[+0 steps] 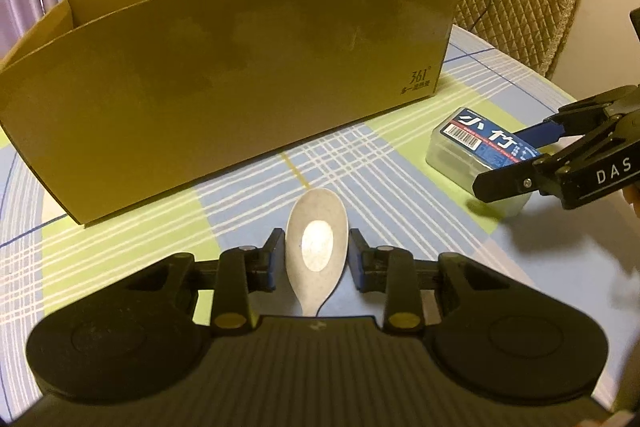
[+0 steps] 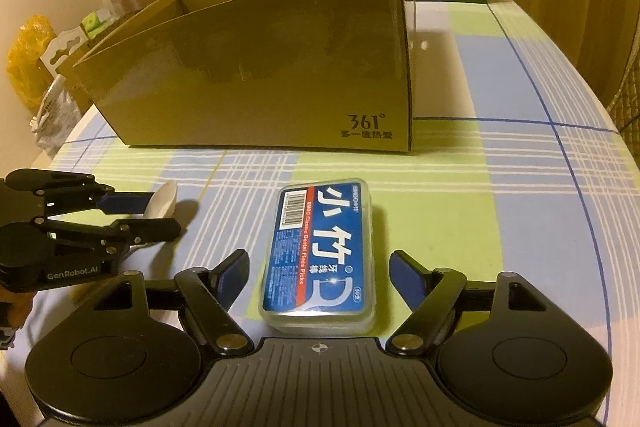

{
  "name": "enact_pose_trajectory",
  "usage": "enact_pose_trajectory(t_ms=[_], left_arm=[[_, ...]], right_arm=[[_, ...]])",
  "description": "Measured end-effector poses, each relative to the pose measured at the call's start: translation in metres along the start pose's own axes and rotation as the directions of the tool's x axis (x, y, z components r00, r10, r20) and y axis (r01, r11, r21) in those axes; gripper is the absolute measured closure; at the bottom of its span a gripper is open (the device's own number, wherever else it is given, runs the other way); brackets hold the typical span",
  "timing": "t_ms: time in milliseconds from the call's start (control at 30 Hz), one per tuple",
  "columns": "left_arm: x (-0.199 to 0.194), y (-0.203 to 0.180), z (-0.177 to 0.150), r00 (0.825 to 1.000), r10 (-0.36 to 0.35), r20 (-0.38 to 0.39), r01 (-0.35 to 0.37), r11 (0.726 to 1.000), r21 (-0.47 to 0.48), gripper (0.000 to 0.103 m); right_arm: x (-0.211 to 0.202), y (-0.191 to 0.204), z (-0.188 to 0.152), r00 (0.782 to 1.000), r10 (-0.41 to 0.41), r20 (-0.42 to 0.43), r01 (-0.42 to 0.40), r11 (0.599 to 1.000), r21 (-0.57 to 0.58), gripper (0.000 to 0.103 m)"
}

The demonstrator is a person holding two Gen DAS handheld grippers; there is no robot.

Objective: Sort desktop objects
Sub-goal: 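Adjust the spoon grip with the left tool while the right tool holds the toothpick case, then lift the spoon with the left tool while the right tool lifts the toothpick case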

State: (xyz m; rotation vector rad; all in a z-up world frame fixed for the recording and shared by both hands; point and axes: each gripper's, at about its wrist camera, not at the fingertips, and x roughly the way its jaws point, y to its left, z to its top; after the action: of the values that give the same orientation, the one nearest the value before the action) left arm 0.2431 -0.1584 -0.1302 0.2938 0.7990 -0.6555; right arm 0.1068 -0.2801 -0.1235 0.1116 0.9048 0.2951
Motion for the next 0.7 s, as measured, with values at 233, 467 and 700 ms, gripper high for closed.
enact_pose_trajectory(t_ms=[233, 467, 700], left_arm=[[-0.004, 0.003, 0.002, 1.0, 0.015, 0.01, -0.015, 1.0, -0.021, 0.075], [-0.006, 0.007, 0.002, 1.0, 0.008, -0.007, -0.009, 0.998, -0.062, 0.075], [-0.007, 0.008, 0.001, 1.0, 0.025, -0.015, -0.026, 0.998, -0.059, 0.075]], right_arm=[[0.008, 0.007, 0.005, 1.0, -0.021, -0.014, 0.02, 0.999, -0.043, 0.029], [0.016, 0.008, 0.011, 0.997, -0.07, -0.035, 0.067, 0.995, -0.068, 0.029], [0.016, 0.012, 0.012, 0.992, -0.119, -0.033, 0.114, 0.985, -0.128, 0.048]])
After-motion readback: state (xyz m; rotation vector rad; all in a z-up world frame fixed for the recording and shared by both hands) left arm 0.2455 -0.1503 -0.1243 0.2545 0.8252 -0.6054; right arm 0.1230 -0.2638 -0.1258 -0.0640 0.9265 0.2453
